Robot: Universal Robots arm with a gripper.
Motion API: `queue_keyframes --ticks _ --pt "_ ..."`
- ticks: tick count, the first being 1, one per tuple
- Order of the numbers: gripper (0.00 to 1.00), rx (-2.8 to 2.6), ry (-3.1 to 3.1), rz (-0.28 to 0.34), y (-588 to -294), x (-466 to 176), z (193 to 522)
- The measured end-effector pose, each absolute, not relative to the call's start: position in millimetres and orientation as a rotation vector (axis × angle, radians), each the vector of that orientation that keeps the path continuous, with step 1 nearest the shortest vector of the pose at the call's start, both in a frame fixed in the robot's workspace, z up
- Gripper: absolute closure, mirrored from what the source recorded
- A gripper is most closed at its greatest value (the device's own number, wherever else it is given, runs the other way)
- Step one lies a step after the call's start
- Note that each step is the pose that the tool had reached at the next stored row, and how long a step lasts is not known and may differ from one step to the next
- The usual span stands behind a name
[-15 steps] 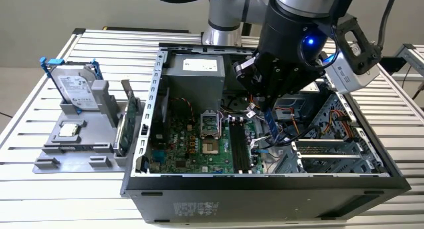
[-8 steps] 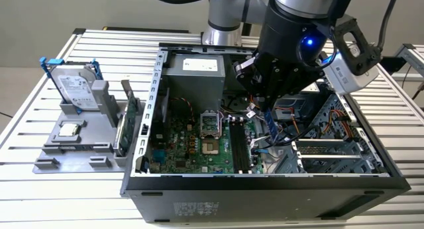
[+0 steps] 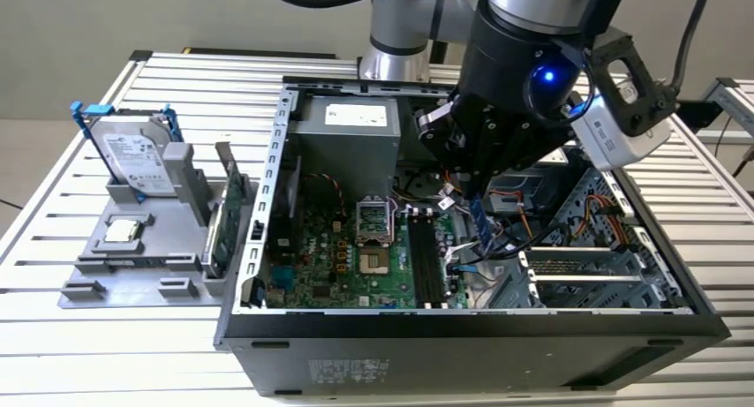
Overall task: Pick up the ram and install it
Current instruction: 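Insert the ram into the slot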
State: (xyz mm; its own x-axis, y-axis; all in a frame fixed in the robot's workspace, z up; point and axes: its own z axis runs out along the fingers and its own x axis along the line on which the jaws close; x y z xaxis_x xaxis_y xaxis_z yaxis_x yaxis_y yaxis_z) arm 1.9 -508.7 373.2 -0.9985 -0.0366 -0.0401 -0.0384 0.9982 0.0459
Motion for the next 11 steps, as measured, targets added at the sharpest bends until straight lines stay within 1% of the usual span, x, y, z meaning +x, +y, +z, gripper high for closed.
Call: queue_keyframes --ticks 11 --pt "1.0 -0.004 3.101 0.066 -508.4 1.9 371.3"
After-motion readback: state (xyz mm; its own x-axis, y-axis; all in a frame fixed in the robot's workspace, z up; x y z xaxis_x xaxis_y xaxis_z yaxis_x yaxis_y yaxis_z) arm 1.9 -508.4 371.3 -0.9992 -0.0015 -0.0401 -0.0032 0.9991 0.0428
